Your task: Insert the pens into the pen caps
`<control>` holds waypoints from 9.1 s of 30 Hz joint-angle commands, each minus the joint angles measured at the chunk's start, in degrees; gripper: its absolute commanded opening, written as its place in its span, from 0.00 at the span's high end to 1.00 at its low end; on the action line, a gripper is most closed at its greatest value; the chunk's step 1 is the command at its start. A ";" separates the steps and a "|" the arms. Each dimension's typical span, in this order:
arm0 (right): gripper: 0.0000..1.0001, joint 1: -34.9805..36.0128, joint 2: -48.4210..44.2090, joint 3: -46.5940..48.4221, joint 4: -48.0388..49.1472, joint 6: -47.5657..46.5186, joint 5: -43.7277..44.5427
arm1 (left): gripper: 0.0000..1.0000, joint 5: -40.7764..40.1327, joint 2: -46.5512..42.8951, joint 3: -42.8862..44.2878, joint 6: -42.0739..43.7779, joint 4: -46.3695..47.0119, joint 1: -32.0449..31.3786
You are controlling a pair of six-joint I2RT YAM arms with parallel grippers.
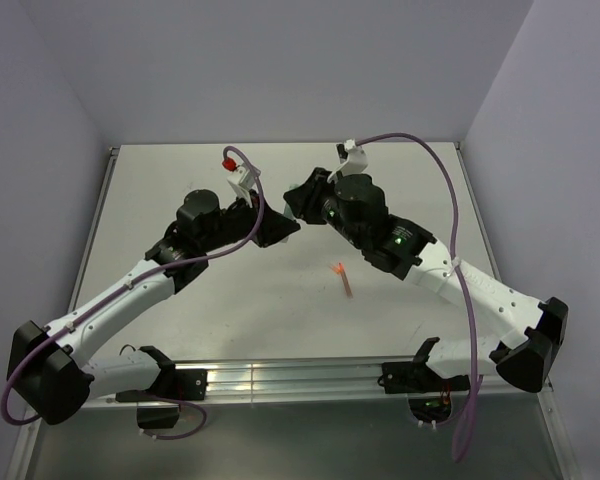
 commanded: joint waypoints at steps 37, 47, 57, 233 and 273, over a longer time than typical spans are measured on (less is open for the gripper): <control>1.00 11.17 3.79 -4.82 -9.04 4.17 -3.19 | 1.00 -4.67 1.42 9.83 1.40 7.66 3.61; 1.00 12.05 4.67 -3.68 -11.76 3.46 -1.35 | 1.00 -4.32 2.74 10.79 1.67 6.78 3.61; 0.59 0.20 -0.42 9.22 -13.61 -0.58 0.85 | 1.00 -3.70 6.60 9.57 0.35 0.64 3.44; 1.00 -3.95 1.33 3.71 -7.72 6.98 -5.21 | 1.00 4.12 2.74 -1.78 -13.19 9.86 0.19; 0.45 -16.43 20.04 -8.07 -17.39 -29.93 -11.80 | 1.00 2.71 -16.33 -4.06 -12.75 -8.77 7.57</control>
